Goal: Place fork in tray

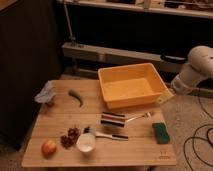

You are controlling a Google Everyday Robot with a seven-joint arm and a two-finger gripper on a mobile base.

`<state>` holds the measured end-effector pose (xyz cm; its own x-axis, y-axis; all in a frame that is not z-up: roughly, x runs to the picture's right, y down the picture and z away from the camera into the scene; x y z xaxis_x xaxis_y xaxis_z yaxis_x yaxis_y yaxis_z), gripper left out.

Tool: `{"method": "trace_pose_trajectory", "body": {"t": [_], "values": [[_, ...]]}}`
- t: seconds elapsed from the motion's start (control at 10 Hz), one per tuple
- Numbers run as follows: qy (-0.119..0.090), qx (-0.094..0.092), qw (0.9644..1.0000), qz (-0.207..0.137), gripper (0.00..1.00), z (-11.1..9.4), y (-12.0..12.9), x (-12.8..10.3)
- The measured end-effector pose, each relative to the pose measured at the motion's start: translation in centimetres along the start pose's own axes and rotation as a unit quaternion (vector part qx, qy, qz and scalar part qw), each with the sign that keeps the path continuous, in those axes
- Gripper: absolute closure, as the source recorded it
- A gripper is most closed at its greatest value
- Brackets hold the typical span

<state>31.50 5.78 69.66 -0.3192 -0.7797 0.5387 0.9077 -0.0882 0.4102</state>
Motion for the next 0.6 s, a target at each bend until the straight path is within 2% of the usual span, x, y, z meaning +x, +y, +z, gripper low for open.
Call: {"method": "trace_pose_trajectory", "body": {"t": [0.2,0.6], "values": [[0.006,0.003,0.9998,0.021,0.26,-0.09,0.33,-0.19],[0.003,0.000,0.9999,0.017,0.26,-0.01,0.13,-0.16]]}}
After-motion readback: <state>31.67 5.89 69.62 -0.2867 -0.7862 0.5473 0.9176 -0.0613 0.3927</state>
